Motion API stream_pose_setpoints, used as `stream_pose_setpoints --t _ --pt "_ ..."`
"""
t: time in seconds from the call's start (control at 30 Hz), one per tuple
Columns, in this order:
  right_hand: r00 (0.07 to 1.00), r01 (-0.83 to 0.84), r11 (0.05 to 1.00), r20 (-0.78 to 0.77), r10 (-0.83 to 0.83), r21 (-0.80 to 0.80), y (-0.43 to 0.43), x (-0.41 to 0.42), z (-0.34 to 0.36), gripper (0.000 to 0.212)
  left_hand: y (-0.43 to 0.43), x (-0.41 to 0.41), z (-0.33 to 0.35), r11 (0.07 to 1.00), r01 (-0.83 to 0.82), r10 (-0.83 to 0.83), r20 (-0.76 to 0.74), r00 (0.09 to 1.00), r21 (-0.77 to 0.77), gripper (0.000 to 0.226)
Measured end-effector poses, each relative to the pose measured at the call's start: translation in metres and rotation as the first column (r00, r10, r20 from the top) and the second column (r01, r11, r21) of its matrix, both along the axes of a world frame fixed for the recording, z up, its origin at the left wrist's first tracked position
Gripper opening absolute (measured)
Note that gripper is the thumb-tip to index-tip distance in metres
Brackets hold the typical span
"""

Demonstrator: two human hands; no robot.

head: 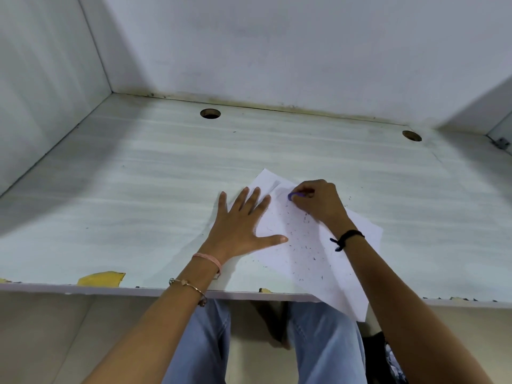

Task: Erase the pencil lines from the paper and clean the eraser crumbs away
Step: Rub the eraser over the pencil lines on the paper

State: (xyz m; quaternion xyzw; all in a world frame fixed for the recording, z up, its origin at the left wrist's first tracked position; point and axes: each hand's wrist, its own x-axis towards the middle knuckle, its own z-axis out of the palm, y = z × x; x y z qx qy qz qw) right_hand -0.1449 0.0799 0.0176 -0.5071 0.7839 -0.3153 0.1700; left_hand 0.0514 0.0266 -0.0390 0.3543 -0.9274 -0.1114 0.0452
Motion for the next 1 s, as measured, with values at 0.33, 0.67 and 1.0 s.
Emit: stream_pose_setpoints --t 0.33,0.67,1.0 --pt "0.939 0.062 0.992 0.344 -0.021 -0.109 0.018 -0.007 -0.01 0.007 -0.003 -0.028 0.011 0.985 -0.066 0.046 -0.122 0.991 -0.159 0.1" --pt "0.991 -0.03 0.991 0.125 0.047 -0.131 0.013 0.008 -0.014 0.006 -0.006 -0.046 0.0 0.999 -0.051 0.051 -0.082 0.995 -0.004 0.109" --pt "0.995 -0.015 0.998 -0.098 0.009 -0.063 -0.001 -0.003 -0.001 0.006 -0.007 -0.047 -0.003 0.999 -0.049 0.047 -0.071 0.996 -0.019 0.101"
